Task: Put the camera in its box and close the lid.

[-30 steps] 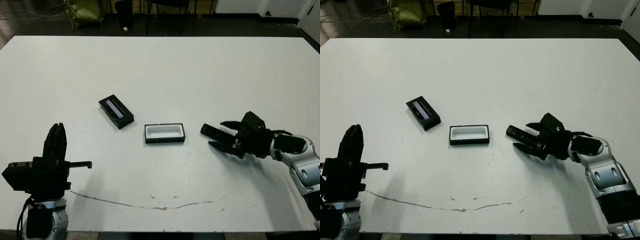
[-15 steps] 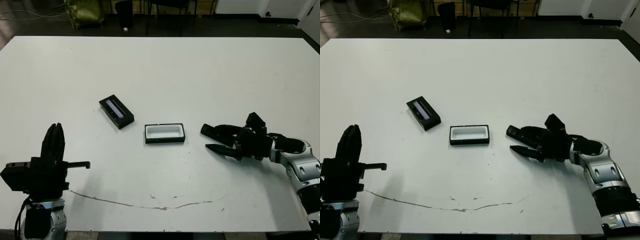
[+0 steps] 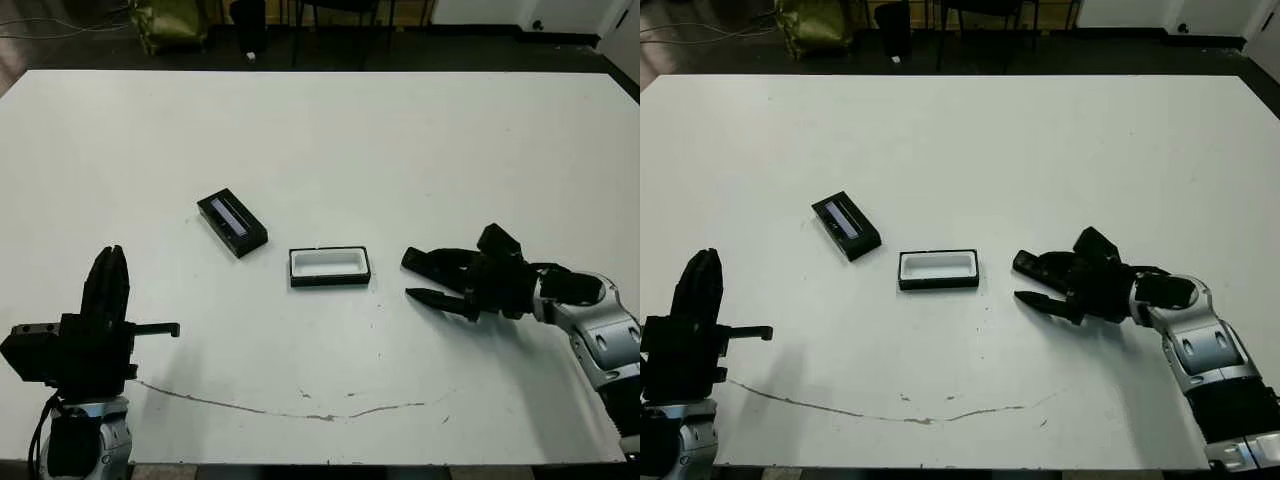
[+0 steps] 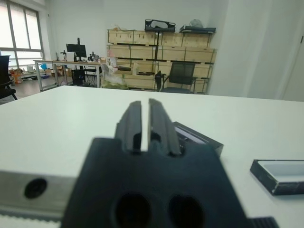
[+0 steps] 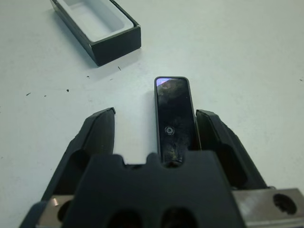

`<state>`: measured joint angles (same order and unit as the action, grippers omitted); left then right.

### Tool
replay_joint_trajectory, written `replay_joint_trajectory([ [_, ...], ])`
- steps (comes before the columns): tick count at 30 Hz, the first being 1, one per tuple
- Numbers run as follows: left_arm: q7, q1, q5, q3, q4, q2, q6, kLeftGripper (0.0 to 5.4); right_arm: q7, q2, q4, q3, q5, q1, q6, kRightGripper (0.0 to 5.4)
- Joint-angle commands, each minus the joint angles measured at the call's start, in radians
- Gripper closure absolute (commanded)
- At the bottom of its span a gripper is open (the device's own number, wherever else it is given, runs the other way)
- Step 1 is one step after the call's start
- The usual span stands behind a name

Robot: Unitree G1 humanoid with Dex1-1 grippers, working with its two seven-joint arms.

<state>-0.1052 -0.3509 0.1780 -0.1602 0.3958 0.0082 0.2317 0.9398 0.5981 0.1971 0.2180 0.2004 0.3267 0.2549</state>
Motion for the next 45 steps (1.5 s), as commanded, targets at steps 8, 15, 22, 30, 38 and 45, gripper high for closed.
replay_joint_trajectory([
  [8, -0.006, -0.007, 0.003, -0.004, -0.014, 0.013, -0.011, 5.40, 0.025, -0.027, 0.140, 0.031, -0.034, -0.059, 0.005, 2.07],
  [15, 0.000, -0.006, -0.005, -0.003, -0.010, 0.014, -0.019, 5.40, 0.017, -0.037, 0.164, -0.022, -0.005, -0.058, -0.023, 2.07],
  [22, -0.002, -0.005, -0.004, -0.003, -0.007, 0.014, -0.019, 5.40, 0.082, -0.054, 0.257, -0.057, 0.043, -0.036, -0.038, 1.68],
  [30, 0.000, -0.009, -0.005, -0.002, -0.011, 0.008, -0.007, 5.40, 0.077, -0.021, 0.192, -0.040, 0.009, -0.042, -0.017, 0.02],
  [38, 0.002, -0.009, -0.002, -0.001, -0.008, 0.010, -0.020, 5.40, 0.033, -0.031, 0.159, -0.037, 0.003, -0.062, -0.002, 0.61],
  [45, -0.002, -0.004, 0.001, -0.005, -0.020, 0.013, -0.008, 5.40, -0.030, -0.012, 0.097, 0.014, -0.083, -0.065, -0.017, 2.06],
])
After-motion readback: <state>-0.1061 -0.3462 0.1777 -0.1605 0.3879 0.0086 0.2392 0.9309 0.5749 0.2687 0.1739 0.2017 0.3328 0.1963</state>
